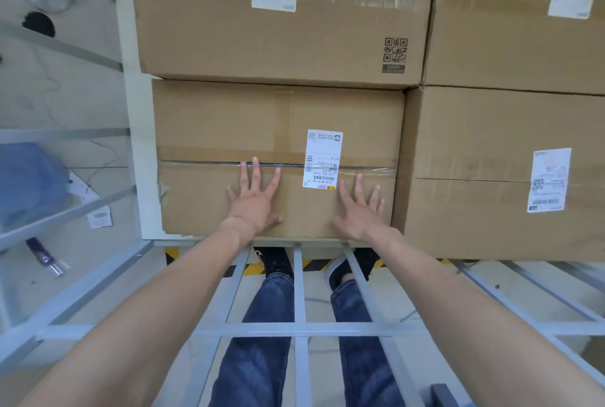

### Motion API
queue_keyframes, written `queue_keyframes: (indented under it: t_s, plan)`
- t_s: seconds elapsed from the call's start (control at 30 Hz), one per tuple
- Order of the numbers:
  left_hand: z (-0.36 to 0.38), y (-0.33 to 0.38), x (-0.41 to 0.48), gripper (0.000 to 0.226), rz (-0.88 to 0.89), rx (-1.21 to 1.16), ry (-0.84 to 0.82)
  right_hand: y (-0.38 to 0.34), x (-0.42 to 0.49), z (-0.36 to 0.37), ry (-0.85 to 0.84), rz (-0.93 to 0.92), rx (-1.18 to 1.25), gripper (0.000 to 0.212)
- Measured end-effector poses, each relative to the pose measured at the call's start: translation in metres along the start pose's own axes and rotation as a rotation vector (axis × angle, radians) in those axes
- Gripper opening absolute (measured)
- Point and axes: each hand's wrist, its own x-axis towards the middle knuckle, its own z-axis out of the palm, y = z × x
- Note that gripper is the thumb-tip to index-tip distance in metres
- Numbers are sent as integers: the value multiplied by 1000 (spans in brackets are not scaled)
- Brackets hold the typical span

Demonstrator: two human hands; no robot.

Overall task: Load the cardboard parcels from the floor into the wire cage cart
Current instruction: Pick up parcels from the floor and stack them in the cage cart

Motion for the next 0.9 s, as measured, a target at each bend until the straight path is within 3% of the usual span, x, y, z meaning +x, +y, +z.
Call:
queue_keyframes:
  t_s: [0.13, 0.23, 0.57, 0.9]
  plan:
    - [-15, 4, -21, 90, 15, -34, 42, 11, -27, -10, 128, -3, -24, 72]
    - [-32, 23, -53, 83, 59, -34, 35, 18, -62, -24, 114, -35, -117, 65]
    - [-114, 115, -263, 74, 104, -256, 194, 35, -274, -84, 255, -121, -23, 69]
    - [-176, 203, -456, 73, 235, -86, 338, 86, -492, -105, 560, -95, 235, 66]
